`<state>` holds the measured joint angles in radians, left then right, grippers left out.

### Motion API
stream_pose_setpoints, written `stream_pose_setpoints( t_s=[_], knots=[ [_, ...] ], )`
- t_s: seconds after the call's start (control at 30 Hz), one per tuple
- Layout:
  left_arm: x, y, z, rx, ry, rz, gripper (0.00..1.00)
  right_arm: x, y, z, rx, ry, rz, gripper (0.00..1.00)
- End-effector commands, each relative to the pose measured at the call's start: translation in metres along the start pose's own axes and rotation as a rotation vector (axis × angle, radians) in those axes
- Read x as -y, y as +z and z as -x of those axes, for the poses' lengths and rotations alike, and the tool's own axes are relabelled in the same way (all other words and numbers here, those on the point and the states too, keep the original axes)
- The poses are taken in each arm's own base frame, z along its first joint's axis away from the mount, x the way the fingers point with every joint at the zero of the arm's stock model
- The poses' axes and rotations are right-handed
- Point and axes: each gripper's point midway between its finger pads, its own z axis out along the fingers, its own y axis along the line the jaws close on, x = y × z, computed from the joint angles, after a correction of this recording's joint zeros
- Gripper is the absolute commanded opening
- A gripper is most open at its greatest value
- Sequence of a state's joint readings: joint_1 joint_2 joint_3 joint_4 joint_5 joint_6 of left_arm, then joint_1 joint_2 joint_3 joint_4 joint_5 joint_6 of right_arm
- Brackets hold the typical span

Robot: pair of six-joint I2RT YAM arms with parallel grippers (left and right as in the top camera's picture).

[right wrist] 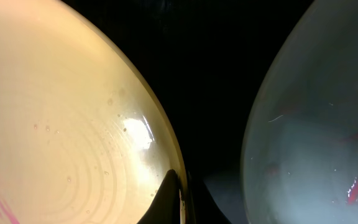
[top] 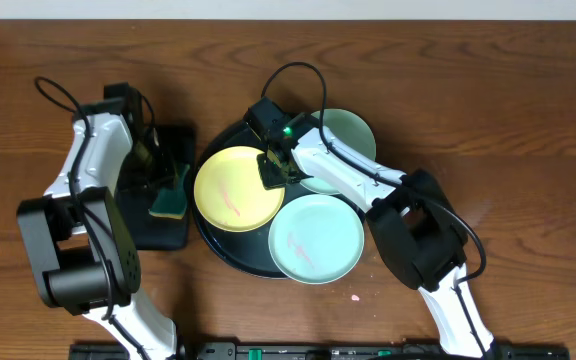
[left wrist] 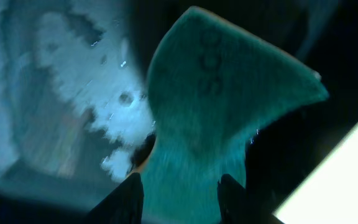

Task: Clean dirty plates on tray and stack at the side
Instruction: 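Grasp the green sponge from the black dish with the left gripper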

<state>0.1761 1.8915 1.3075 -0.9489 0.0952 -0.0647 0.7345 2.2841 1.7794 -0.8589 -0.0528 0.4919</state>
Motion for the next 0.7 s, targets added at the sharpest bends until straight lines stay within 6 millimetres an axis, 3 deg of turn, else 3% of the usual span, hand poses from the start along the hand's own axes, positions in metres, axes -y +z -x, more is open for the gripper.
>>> stream_pose_setpoints(
  t_s=[0.0, 0.2, 0.33, 0.43, 0.57, 0.67],
  knots=[
    [0.001, 0.022, -0.006, 0.001, 0.038, -0.025, 0.40, 0.005, 0.026, -0.011, -0.049, -0.022, -0.016, 0.01],
    [0.001, 0.048, 0.001, 0.082, 0.042, -0.034, 0.35, 0.005, 0.026, -0.011, -0.049, -0.022, -0.016, 0.01],
    [0.001, 0.055, 0.000, 0.095, 0.043, -0.035, 0.10, 0.005, 0.026, -0.011, -0.049, -0.022, -0.016, 0.01],
    [0.001, 0.053, 0.001, 0.098, 0.043, -0.035, 0.08, 0.005, 0.026, -0.011, -0.049, -0.022, -0.016, 0.01],
    [0.002, 0.035, 0.006, 0.112, 0.043, -0.037, 0.07, 0.005, 0.026, -0.011, -0.050, -0.022, -0.016, 0.01],
    [0.005, -0.002, 0.015, 0.171, 0.046, -0.043, 0.07, 0.005, 0.026, -0.011, -0.050, -0.022, -0.016, 0.01]
  ],
)
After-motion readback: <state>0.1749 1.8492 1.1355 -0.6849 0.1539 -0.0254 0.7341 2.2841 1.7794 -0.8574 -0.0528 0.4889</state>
